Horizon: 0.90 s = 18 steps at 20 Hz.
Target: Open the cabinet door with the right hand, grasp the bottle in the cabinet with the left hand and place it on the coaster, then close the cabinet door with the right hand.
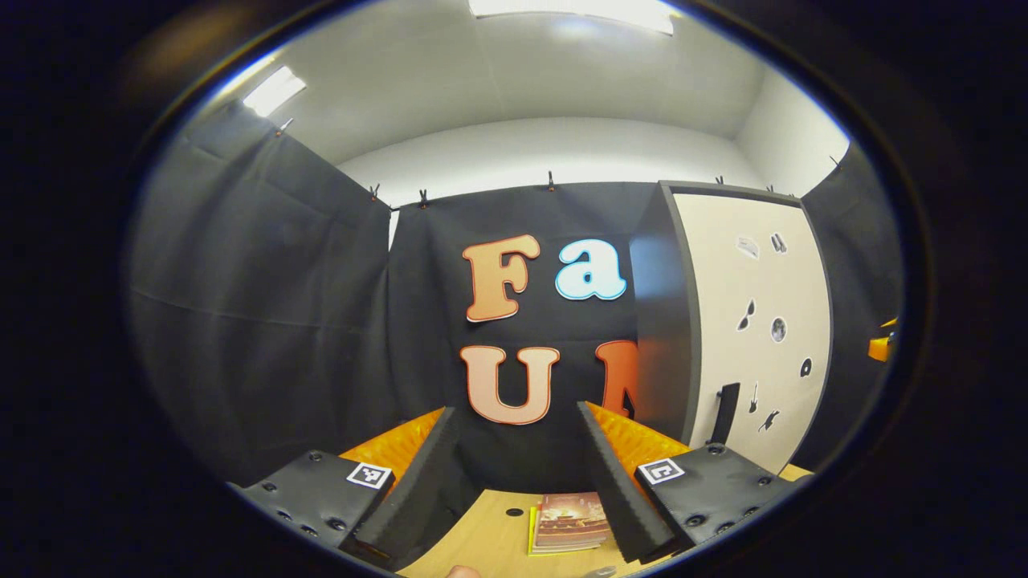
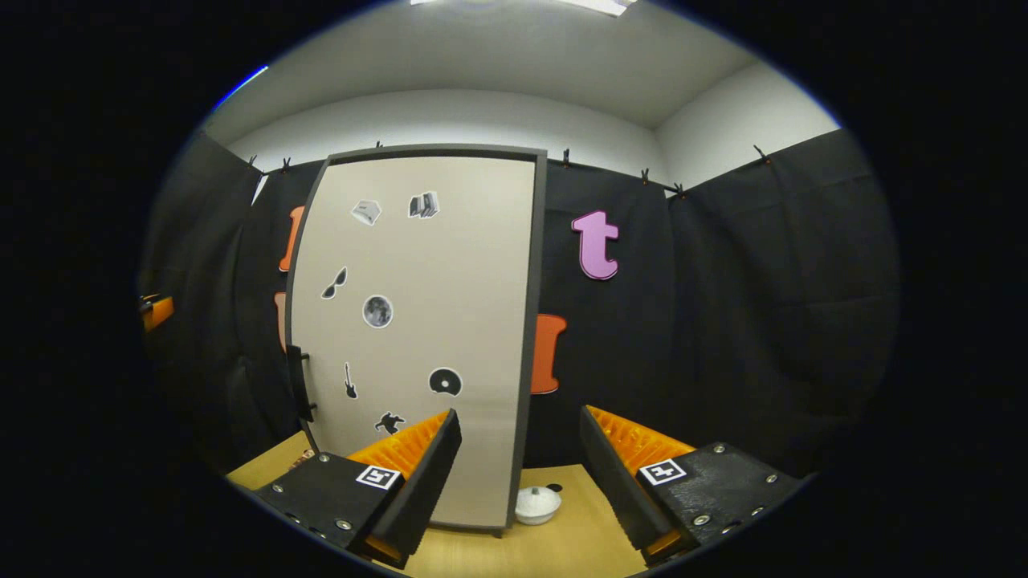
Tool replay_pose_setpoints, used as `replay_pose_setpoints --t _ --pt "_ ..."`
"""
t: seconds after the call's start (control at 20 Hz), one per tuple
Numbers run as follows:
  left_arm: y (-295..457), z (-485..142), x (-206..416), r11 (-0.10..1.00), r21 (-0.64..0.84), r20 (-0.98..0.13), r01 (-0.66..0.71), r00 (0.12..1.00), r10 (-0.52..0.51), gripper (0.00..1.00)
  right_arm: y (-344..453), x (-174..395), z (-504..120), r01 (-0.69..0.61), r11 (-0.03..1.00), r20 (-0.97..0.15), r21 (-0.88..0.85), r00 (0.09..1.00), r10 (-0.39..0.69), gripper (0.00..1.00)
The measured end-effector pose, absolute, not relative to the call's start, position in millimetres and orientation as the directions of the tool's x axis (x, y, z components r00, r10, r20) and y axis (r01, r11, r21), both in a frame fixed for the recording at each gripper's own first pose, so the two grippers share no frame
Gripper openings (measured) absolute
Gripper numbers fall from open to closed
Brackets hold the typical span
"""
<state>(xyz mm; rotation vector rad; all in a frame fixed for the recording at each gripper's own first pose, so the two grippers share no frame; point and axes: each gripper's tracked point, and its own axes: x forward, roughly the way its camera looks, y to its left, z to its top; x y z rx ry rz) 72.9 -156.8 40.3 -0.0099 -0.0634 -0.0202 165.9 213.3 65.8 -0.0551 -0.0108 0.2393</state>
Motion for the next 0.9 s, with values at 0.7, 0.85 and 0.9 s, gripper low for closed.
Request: replay_pose_setpoints --t 0.7,0.85,0.9 --pt "-192.8 92.2 18.2 0.999 -0.033 0.142 0.021 0.990 -0.016 0.95 128.4 116.5 116.3 -0.230 0.969 0.099 -0.095 0.966 0.239 0.93" --pt "-191.9 93.7 8.5 0.999 -0.031 0.142 0.012 0.990 -0.007 0.95 128.4 115.1 115.6 -0.248 0.964 0.102 -0.094 0.961 0.257 0.94" --pt "-191.4 94.6 5.2 1.000 -0.030 0.144 0.008 0.990 -0.004 0.95 128.4 114.9 115.4 -0.254 0.963 0.103 -0.091 0.959 0.263 0.94"
